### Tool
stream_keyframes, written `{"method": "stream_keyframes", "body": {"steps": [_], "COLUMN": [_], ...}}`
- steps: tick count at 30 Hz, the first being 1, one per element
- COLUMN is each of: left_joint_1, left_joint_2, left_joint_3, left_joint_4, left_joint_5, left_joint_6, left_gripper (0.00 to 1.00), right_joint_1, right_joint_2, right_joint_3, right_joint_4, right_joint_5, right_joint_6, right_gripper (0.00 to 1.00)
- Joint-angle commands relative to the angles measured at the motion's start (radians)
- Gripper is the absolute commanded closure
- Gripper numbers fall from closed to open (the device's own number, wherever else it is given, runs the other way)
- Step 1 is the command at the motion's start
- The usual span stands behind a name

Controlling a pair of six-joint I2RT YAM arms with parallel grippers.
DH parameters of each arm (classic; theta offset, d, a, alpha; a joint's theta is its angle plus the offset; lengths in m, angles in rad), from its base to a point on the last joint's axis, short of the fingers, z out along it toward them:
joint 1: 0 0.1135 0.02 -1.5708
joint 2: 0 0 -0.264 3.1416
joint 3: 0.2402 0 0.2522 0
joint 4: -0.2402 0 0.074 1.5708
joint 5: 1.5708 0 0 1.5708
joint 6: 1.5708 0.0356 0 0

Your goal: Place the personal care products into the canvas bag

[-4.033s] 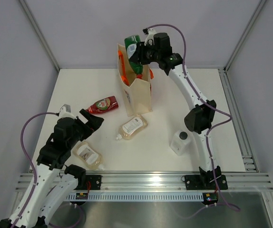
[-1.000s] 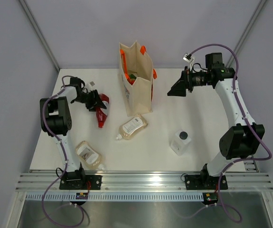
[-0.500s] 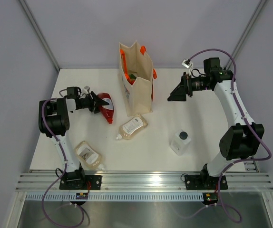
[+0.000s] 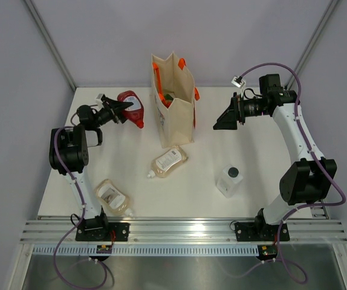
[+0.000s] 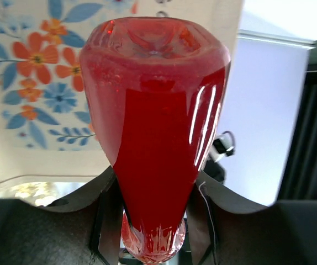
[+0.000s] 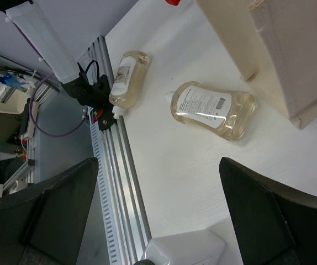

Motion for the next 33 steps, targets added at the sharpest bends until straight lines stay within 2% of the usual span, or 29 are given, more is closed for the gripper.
{"method": "stream_keyframes", "body": {"steps": [1,5,15,19,25,31,33], "left_joint_1": [0.0,-0.009,-0.058,-0.096,-0.179,-0.241,-0.26], "left_joint_2": [-0.029,-0.093,-0.212,-0.206,-0.172,-0.104,-0.074], "left_joint_3": [0.069,0.121,0.288,0.367,0.532,0.72,0.804], "left_joint_4": [0.511,0.402,-0.096,-0.167,-0.387,-0.659,-0.811], "left_joint_5": [-0.057,-0.073,-0.076,-0.096,-0.155,-0.232,-0.264], "left_joint_6": [-0.243,-0.187,0.073,0.087,0.194,0.342,0.408], "left_gripper": [1.0,1.0,1.0,1.0,1.0,1.0,1.0], "right_joint_1": [-0.003,-0.003,-0.003,-0.004,-0.004,-0.004,-0.004], "right_joint_2": [-0.037,-0.034,-0.034,-0.037,-0.052,-0.072,-0.08], "right_joint_3": [0.005,0.008,0.005,0.003,-0.015,-0.046,-0.064], "right_joint_4": [0.002,0.008,0.024,0.025,0.051,0.082,0.114], "right_joint_5": [-0.024,-0.023,-0.01,0.005,0.013,0.017,0.025], "right_joint_6": [-0.01,-0.001,0.013,0.016,0.032,0.055,0.069], "right_gripper": [0.01,0.0,0.01,0.01,0.01,0.01,0.01]}}
